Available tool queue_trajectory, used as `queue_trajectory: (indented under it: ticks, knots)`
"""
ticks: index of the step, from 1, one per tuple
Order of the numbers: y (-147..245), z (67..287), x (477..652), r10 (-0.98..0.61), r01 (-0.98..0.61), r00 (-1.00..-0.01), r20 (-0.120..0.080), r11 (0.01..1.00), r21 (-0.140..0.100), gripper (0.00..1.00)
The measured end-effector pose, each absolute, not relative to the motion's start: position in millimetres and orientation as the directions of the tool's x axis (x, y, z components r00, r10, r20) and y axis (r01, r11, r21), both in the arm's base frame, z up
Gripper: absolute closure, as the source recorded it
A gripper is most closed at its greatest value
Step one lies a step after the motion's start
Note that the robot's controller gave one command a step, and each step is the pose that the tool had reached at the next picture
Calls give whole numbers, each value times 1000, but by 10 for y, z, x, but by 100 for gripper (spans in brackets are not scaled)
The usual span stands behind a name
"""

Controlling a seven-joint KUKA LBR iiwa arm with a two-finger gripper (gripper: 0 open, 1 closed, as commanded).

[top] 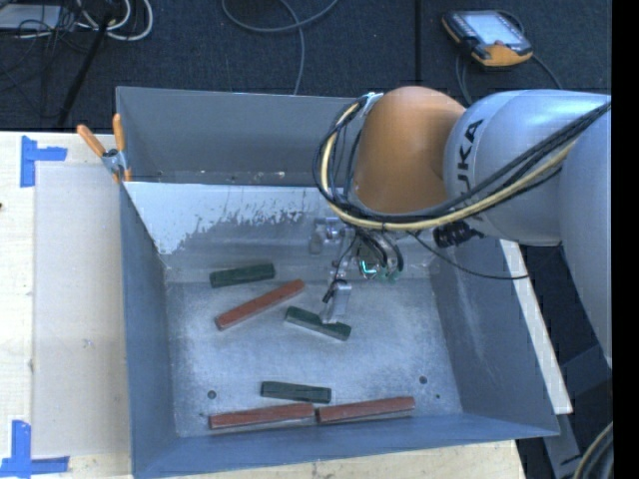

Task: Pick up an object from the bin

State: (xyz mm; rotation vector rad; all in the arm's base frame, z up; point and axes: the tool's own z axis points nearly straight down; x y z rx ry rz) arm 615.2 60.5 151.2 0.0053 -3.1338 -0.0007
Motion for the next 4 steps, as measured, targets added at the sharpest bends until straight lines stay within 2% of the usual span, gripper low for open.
queue_trajectory:
  ticks: [1, 2, 3, 4]
  knots:
    - [604, 1555, 6170, -2, -2, -1000, 1, 1000, 1, 0]
    - [671, 853, 5963, 51, 51, -999, -4, 999, 2, 0]
    - [772, 752, 5864, 15, 15, -1000, -14, 1000, -1, 100]
    - [772, 752, 5864, 16, 16, -1000, -14, 1000, -1, 100]
